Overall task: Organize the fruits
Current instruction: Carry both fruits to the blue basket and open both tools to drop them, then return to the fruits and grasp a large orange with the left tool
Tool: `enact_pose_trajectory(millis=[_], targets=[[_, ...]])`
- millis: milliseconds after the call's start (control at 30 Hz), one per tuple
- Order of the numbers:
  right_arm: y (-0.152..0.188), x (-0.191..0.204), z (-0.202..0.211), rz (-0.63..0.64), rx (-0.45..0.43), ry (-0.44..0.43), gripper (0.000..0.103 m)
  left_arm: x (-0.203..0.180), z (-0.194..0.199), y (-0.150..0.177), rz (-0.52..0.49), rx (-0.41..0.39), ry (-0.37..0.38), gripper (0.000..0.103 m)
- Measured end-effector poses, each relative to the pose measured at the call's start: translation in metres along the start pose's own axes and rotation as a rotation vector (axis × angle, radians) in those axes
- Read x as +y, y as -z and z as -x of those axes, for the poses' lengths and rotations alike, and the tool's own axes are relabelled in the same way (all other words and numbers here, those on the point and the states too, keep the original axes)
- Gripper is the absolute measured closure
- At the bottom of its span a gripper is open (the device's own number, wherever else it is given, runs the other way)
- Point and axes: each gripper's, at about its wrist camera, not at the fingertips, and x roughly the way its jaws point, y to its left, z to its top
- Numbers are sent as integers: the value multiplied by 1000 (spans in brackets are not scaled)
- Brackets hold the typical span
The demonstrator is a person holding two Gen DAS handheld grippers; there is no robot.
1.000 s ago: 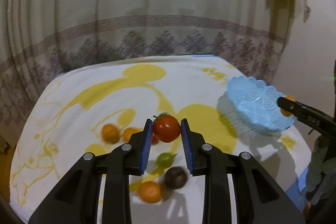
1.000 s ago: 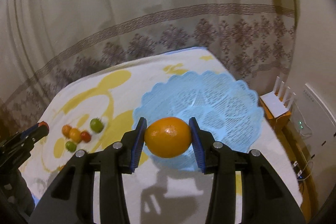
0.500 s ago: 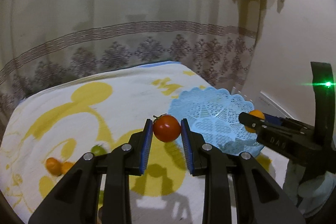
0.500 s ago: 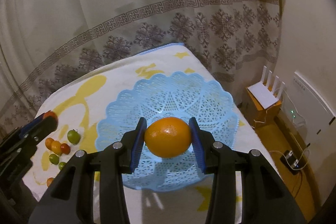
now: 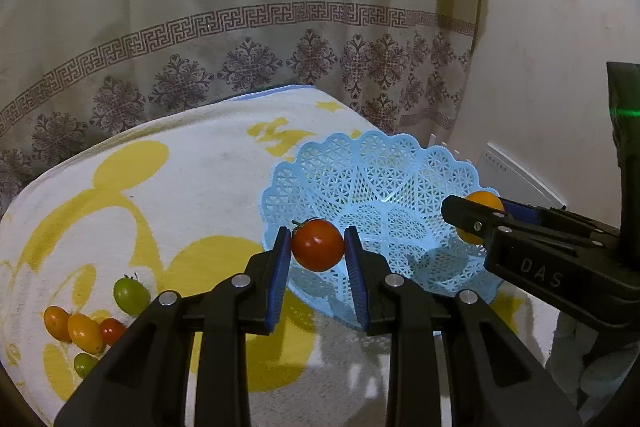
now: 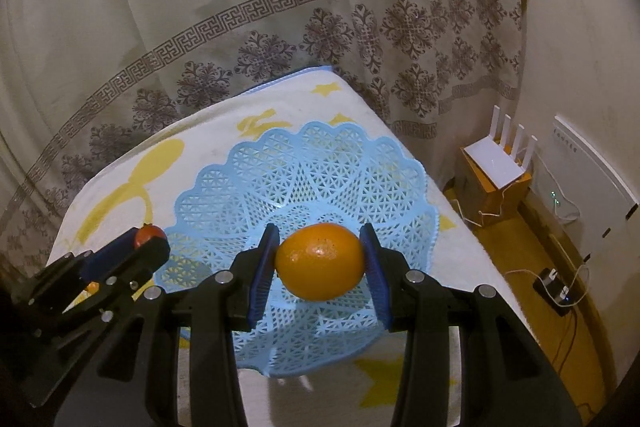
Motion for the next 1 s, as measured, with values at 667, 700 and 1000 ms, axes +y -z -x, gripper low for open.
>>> enact_pose_trajectory(millis=[667, 700, 1000], targets=[[-5, -2, 31, -55, -113, 1, 36, 43, 40, -8, 139, -96, -141, 15], [-5, -2, 34, -57, -120, -2, 36, 44, 45, -8, 143, -105, -147, 14], [-1, 14, 51, -15, -171, -13, 36, 67, 91, -9, 156, -196, -191, 10]])
